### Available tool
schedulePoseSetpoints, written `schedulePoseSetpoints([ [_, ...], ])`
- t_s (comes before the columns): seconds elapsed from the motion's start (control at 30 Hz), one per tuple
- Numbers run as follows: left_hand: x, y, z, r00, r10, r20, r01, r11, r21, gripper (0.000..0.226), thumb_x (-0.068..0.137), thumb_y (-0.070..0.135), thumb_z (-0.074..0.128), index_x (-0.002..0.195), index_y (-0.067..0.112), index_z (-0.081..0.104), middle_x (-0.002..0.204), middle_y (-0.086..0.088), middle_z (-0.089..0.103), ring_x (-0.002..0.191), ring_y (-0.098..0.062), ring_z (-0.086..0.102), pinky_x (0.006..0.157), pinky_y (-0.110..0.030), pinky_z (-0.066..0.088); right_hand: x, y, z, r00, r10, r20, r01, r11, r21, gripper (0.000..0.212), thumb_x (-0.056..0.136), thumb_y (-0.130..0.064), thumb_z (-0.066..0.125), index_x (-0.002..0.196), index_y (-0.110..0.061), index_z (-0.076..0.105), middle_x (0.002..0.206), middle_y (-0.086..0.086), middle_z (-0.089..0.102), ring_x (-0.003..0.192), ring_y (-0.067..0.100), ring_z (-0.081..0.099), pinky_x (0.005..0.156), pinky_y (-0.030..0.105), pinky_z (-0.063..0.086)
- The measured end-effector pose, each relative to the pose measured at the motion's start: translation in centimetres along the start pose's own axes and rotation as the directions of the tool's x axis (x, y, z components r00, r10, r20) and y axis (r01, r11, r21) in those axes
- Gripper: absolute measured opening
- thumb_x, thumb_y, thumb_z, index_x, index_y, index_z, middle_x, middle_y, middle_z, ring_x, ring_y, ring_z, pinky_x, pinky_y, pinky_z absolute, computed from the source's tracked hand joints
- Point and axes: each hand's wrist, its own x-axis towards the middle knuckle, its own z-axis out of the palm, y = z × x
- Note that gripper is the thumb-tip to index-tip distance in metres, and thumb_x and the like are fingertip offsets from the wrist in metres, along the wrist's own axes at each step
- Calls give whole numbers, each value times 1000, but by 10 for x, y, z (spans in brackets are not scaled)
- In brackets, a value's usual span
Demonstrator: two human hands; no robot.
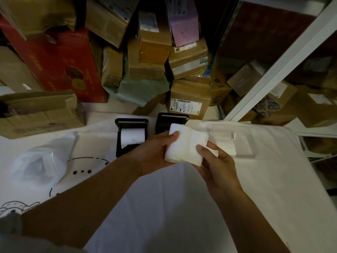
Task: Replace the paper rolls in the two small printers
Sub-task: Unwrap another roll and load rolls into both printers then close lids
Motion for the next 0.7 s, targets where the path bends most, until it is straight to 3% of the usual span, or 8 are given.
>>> schedulePoseSetpoints([
  [0.17, -1, 0, 2, 1000, 10, -10, -10, 1000, 13, 30, 89, 27, 50, 117, 20, 58, 113, -7, 66, 104, -24, 62, 79, -34, 58, 2, 1, -4, 999, -21, 45, 23, 999, -39, 23, 83, -13, 69, 105, -18, 66, 109, 3, 69, 97, 23, 67, 77, 37, 60],
  [0.37, -6, 4, 3, 999, -27, -21, 25, 995, -96, 44, 83, 33, 55, 125, 18, 53, 119, -10, 62, 107, -24, 60, 85, -35, 55, 3, 2, -2, 994, -96, 60, 101, 990, -93, 18, 84, -14, 69, 99, -23, 64, 107, -1, 66, 100, 21, 63, 71, 30, 58],
  [0.43, -9, 4, 2, 977, -89, -196, 66, 991, -120, 47, 89, 34, 57, 132, 19, 46, 132, -9, 54, 120, -24, 52, 100, -27, 40, 2, 2, -2, 992, -106, 67, 113, 988, -110, 16, 84, -15, 68, 95, -25, 64, 105, -3, 65, 99, 20, 63, 72, 31, 58],
  [0.5, -21, 4, 7, 941, 63, -333, -49, 997, 51, 60, 89, 27, 61, 143, 22, 34, 146, -3, 42, 132, -19, 40, 104, -19, 27, 2, 1, -1, 989, -126, 81, 136, 982, -128, 16, 85, -16, 68, 92, -29, 62, 101, -8, 63, 97, 18, 62, 72, 30, 59],
  [0.53, -20, 6, 9, 939, 78, -334, -40, 992, 118, 60, 90, 27, 61, 143, 22, 34, 145, -2, 43, 132, -18, 41, 105, -21, 28, 2, 1, -1, 988, -131, 86, 142, 981, -133, 16, 85, -16, 67, 93, -29, 62, 101, -9, 62, 97, 18, 62, 72, 30, 59],
  [0.6, -21, 7, 13, 995, -25, -97, 34, 995, 94, 41, 89, 33, 57, 129, 25, 50, 125, -4, 61, 115, -20, 57, 97, -30, 45, 2, 1, -1, 988, -128, 81, 139, 980, -145, 18, 86, -17, 66, 101, -27, 62, 103, -9, 62, 96, 17, 62, 72, 29, 59],
  [0.63, -20, 7, 11, 997, 19, -81, -8, 991, 135, 38, 86, 36, 56, 122, 22, 56, 113, -4, 67, 105, -19, 63, 88, -31, 53, 1, 1, -1, 988, -130, 78, 141, 977, -158, 21, 87, -17, 65, 106, -25, 63, 104, -9, 62, 94, 17, 63, 71, 28, 59],
  [0.7, -15, 6, 6, 997, 62, -49, -53, 984, 172, 44, 82, 36, 58, 122, 20, 59, 114, -6, 67, 106, -21, 63, 86, -34, 55, 1, 1, 0, 987, -145, 69, 155, 971, -182, 27, 88, -16, 64, 113, -25, 62, 101, -13, 61, 88, 14, 62, 69, 25, 58],
])
